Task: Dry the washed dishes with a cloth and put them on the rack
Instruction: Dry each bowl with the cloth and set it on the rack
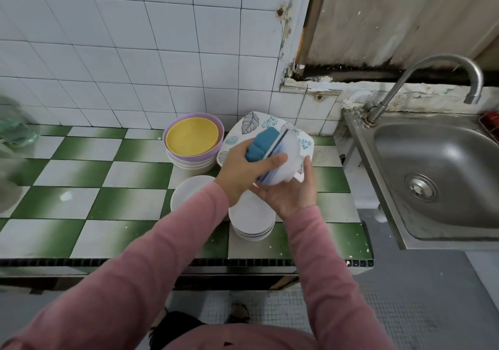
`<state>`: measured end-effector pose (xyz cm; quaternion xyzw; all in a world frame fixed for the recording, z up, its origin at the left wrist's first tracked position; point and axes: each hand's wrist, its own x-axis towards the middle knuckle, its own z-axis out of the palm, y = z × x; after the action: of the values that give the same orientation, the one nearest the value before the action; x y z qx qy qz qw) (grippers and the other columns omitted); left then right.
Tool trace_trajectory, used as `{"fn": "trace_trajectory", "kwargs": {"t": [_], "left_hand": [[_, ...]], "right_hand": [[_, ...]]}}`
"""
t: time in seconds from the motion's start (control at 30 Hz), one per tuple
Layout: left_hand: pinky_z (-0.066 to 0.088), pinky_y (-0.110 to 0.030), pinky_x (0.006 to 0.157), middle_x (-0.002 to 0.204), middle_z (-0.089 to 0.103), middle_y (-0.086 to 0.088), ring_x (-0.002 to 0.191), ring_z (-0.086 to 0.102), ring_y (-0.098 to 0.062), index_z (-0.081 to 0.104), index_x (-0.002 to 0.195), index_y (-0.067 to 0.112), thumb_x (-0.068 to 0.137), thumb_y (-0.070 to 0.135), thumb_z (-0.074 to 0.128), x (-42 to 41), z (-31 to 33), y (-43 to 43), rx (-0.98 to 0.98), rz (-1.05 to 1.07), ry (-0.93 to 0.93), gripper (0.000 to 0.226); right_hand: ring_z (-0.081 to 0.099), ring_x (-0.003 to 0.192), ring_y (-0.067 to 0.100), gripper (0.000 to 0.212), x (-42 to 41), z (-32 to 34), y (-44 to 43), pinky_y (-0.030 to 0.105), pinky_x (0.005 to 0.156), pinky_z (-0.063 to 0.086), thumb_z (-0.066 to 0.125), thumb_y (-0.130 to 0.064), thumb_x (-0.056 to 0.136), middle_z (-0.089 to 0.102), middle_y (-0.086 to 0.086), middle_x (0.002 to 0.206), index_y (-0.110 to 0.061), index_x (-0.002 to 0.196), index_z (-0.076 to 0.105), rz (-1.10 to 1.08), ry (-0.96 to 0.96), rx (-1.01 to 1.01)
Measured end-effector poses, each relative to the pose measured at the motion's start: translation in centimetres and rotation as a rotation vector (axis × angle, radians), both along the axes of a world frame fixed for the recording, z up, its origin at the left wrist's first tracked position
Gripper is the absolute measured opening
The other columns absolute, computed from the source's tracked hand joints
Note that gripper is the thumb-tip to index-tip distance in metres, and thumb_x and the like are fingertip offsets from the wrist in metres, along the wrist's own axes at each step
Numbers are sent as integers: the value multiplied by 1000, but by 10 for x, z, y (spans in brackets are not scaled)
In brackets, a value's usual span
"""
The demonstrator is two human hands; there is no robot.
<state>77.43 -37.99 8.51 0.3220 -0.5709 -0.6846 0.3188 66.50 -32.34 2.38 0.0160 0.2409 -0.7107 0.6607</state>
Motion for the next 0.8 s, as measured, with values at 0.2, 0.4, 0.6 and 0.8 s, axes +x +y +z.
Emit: {"fn": "trace_trajectory", "kwargs": {"t": [0.2, 0.4, 0.6, 0.8], "left_hand": [[60, -35, 71, 99, 75, 1, 91, 71, -18, 67, 107, 20, 85, 19, 69, 11, -8, -9, 324, 21, 177, 21], [60, -41, 71, 116, 72, -3, 103, 69, -24, 63, 121, 22, 74, 51, 67, 29, -20, -23, 518, 103, 220, 55], [61, -34, 70, 126, 67, -10, 94, 71, -23, 53, 138, 12, 94, 39, 58, 49, -30, -37, 683, 289, 366, 52], [59, -36, 78, 131, 64, -7, 113, 65, -24, 45, 142, 16, 100, 39, 50, 41, -18, -42, 400, 371, 307, 49]], "right_hand": [[69, 93, 37, 55, 10, -5, -1, 42, 70, 61, 62, -32, 77, 69, 20, 114, -7, 126, 61, -83, -98, 75], [72, 97, 33, 89, 2, 3, -10, 48, 72, 61, 100, -9, 32, 71, 14, 116, -7, 116, 70, -193, -65, -138], [73, 93, 34, 50, -18, 33, -4, 51, 69, 60, 90, -18, 49, 74, 16, 108, -4, 96, 79, -234, 36, -239], [65, 116, 31, 91, -21, 42, -8, 49, 89, 57, 94, -39, 54, 65, 13, 130, -10, 132, 59, -277, 242, -126]]}}
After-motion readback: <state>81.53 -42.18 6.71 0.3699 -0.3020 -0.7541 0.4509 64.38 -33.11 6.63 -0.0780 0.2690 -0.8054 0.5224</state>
